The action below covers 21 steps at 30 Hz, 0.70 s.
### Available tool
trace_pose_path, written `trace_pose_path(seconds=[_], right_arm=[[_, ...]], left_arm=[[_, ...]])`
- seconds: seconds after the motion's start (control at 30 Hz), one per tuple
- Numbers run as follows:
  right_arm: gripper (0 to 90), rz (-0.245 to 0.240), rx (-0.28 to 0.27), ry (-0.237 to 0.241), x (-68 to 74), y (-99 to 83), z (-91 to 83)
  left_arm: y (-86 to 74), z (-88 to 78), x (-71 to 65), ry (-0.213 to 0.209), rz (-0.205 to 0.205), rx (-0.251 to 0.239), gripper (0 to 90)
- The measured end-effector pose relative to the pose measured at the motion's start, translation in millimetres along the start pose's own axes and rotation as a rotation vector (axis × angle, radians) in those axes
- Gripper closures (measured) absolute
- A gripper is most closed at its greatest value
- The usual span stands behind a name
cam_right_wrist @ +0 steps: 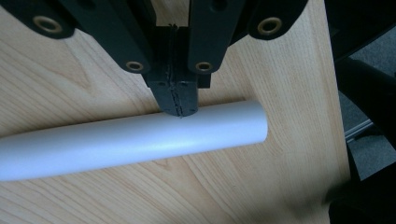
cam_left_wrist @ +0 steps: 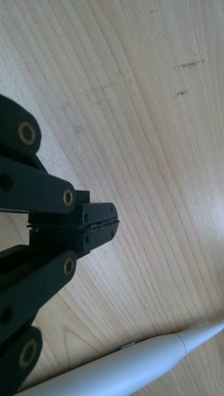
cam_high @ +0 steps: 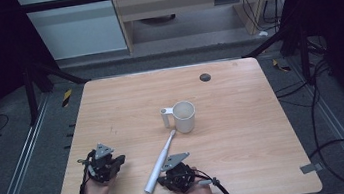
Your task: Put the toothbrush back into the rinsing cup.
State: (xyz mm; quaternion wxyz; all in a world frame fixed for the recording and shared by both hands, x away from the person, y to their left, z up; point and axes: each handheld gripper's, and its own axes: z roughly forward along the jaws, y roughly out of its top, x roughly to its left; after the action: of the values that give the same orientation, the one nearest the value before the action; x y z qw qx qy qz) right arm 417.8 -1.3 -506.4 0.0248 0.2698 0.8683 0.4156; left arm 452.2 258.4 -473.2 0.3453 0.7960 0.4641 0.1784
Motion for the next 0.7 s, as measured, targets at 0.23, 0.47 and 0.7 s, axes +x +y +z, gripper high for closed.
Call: trace_pose_path(seconds=[0.23,0.47,0.7], right_arm=[[89.8,0.002,-0.005,-0.001,0.4,0.0,-3.9],[89.1,0.009,-0.042,-0.036,-7.0,0.3,-19.4],[86.9,0.057,-0.103,-0.156,-37.6,-6.1,-55.6]], left_arm=[[0.1,-0.8,0.8,0.002,-0.001,0.0,89.0],[1.1,-3.4,0.4,0.003,0.003,-0.005,89.0],[2.0,-5.5,-0.8,-0.002,0.001,-0.014,87.7]])
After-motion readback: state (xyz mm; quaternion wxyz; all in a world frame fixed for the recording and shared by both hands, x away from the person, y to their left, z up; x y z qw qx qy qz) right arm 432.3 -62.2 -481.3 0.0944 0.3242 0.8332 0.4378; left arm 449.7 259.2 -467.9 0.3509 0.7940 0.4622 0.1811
